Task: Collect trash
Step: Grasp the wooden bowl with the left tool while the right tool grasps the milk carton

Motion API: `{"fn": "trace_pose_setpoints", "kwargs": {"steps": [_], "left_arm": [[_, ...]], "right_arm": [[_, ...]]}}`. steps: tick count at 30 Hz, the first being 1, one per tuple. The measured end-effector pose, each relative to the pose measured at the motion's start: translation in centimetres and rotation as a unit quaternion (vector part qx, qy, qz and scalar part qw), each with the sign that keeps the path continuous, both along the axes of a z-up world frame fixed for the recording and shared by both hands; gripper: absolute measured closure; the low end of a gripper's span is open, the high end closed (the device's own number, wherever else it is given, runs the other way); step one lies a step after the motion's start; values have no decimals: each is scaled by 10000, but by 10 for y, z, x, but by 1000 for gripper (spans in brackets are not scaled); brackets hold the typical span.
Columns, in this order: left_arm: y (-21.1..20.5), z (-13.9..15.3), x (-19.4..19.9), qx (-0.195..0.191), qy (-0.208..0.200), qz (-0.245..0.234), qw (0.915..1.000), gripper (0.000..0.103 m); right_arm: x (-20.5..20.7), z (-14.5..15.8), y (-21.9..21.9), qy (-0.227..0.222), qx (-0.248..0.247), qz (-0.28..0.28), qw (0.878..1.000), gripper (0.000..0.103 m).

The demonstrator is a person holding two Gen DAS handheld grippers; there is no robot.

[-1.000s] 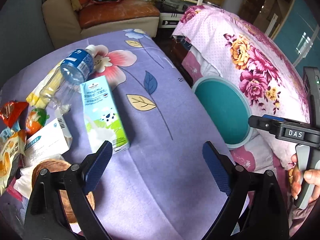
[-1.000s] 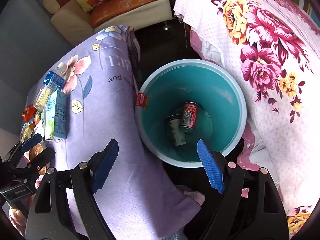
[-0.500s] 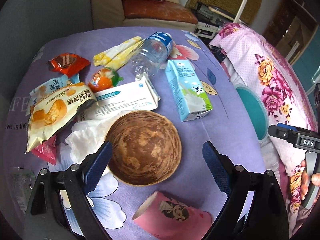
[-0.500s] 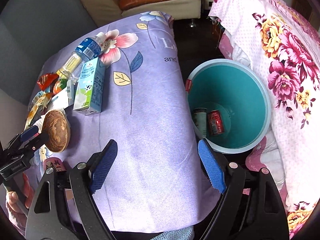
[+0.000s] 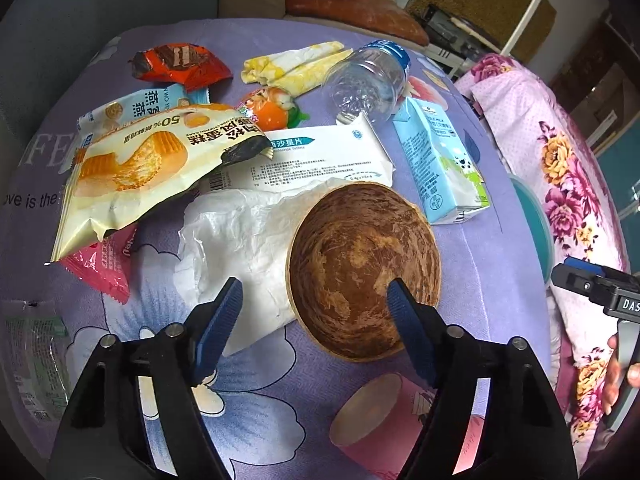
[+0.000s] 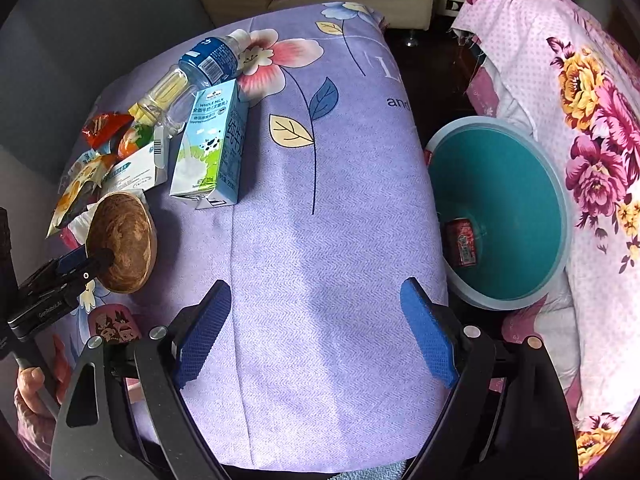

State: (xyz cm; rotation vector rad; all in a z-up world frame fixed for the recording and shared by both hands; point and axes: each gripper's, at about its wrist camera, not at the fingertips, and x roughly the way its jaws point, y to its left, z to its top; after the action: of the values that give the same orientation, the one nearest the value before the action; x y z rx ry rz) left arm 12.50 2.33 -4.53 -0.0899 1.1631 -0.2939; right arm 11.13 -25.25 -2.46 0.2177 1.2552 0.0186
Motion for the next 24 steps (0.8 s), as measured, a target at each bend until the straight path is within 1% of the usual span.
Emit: {"fn": "trace_pose_setpoints", "kwargs": {"steps": [1, 2, 3, 4, 5, 6, 11, 16, 20, 24], "left_arm": [[-2, -2, 1, -12, 24, -37, 10000, 39], [-5, -4, 4, -3, 33, -63, 10000, 49], [-7, -6, 5, 1, 42, -93, 9999, 55], [-9, -8, 6, -12, 64, -128, 9999, 66], [-10, -10, 7, -2, 69, -149, 9999, 74], [-11, -11, 8, -6, 65, -176, 9998, 77], [-13, -17, 14, -66, 50, -215, 9997, 78], [-15, -18, 24, -179, 10, -310, 9994, 76], [-14, -18, 27, -193, -80, -389, 9990, 81], [-9, -19, 28, -297, -77, -498, 9983, 81]], "right_arm": [[1, -1, 0, 13, -3, -7, 10000, 21], [2, -2, 0, 24, -3, -9, 10000, 21], [3, -3, -1, 40, -6, -13, 10000, 21], [4, -4, 0, 52, -13, -16, 10000, 21], [5, -5, 0, 65, -17, -18, 10000, 21], [7, -5, 0, 77, -20, -15, 10000, 21], [24, -6, 7, 87, -66, 59, 9999, 21], [51, -2, 25, 21, -58, 229, 9997, 21], [76, -1, 42, -35, -54, 406, 9992, 21], [106, -10, 61, 18, -8, 521, 9986, 21]]}}
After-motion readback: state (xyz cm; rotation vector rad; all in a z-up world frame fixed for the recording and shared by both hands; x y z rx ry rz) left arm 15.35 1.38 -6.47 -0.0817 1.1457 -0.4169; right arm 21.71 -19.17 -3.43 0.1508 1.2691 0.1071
